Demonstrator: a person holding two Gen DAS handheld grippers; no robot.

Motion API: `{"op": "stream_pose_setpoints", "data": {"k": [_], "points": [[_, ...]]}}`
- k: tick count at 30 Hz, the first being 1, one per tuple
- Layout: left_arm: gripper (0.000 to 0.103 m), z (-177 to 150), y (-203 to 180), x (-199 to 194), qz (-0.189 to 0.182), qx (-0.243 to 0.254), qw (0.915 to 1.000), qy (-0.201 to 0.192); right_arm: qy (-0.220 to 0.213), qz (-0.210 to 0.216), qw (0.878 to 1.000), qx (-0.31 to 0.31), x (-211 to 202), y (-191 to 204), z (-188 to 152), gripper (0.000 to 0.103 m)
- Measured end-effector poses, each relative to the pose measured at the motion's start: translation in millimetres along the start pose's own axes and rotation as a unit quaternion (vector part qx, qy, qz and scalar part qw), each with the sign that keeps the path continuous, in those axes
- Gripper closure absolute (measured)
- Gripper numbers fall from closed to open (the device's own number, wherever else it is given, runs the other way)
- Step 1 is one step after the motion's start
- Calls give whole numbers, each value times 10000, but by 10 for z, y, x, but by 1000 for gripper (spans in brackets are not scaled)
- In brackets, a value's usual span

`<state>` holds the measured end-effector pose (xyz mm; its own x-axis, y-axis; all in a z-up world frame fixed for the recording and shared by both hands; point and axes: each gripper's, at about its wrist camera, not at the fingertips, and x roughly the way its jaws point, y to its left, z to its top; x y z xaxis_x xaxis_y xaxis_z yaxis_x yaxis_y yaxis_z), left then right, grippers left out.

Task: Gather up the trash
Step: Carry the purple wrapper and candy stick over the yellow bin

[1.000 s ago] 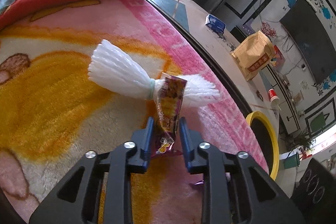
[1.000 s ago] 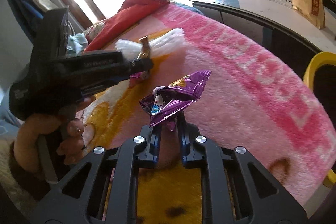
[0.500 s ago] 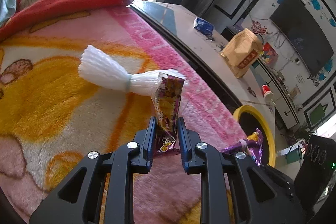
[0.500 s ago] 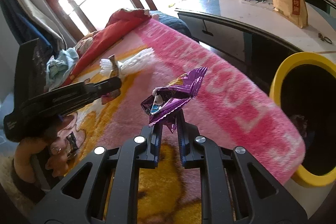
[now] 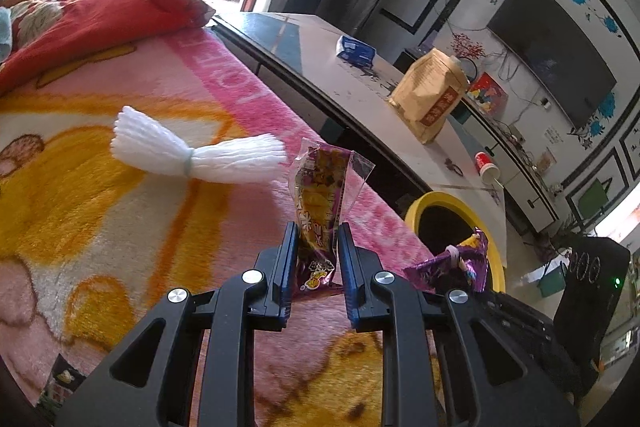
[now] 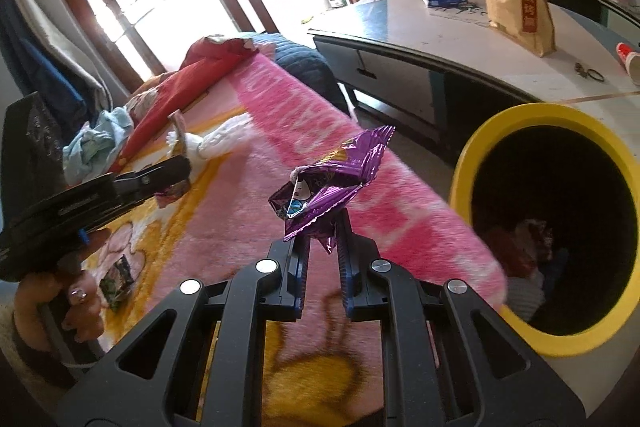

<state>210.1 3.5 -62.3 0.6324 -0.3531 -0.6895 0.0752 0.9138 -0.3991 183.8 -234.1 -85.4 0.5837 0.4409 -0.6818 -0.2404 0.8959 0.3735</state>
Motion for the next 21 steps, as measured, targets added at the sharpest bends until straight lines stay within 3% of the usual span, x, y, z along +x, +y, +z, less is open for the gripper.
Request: {"op": "stream_pose_setpoints", "data": {"k": [21], "points": [[83,-100,-777,223,-519,765,9954,240,-297,-769,9945,649,-415,-909,127,95]]}}
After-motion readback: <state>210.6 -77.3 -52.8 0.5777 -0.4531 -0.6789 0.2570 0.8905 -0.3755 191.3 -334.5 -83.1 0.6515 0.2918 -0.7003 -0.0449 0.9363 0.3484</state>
